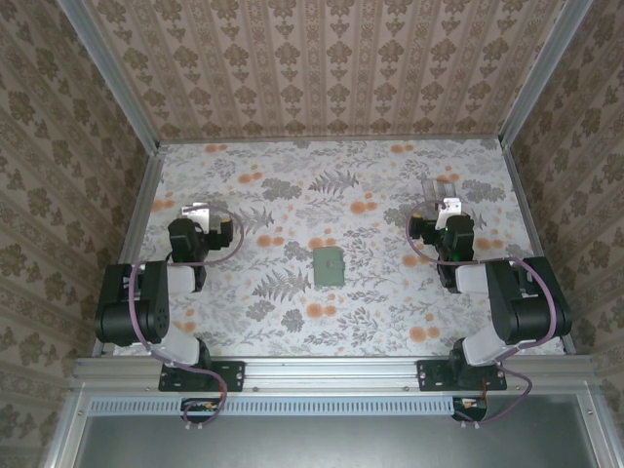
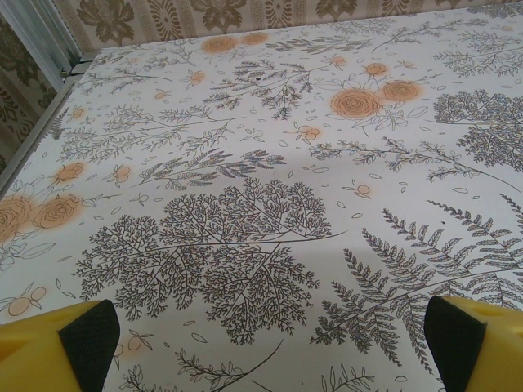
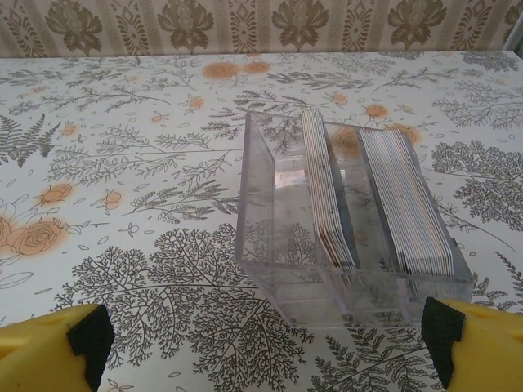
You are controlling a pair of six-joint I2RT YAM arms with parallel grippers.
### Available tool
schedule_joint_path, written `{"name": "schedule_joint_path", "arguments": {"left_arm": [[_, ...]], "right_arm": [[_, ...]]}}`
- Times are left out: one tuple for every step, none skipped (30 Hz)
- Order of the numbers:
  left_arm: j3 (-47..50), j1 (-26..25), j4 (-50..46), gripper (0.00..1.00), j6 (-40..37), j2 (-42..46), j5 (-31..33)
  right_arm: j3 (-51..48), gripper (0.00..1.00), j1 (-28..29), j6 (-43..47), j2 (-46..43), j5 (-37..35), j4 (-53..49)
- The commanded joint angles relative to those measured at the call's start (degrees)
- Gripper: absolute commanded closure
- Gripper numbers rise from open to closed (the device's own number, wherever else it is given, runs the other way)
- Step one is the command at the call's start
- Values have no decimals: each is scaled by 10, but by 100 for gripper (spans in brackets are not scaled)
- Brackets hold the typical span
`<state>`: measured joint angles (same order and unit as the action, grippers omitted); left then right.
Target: Put the credit cards into the card holder
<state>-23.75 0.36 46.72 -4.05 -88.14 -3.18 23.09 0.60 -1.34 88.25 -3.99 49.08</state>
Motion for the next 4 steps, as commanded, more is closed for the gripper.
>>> {"name": "schedule_joint_path", "arguments": {"left_arm": [[2,-4,14,0,11,2,4],[2,-3,14,0,11,2,3],[2,-4,14,0,11,2,4],[2,-4,14,0,11,2,4]], "right_arm": [[6,0,2,-3,-5,11,-6],[5,0,2,-3,-5,11,-5],[4,0,2,-3,-7,10,-3],[3,0,2,-3,-7,11,-2]]}}
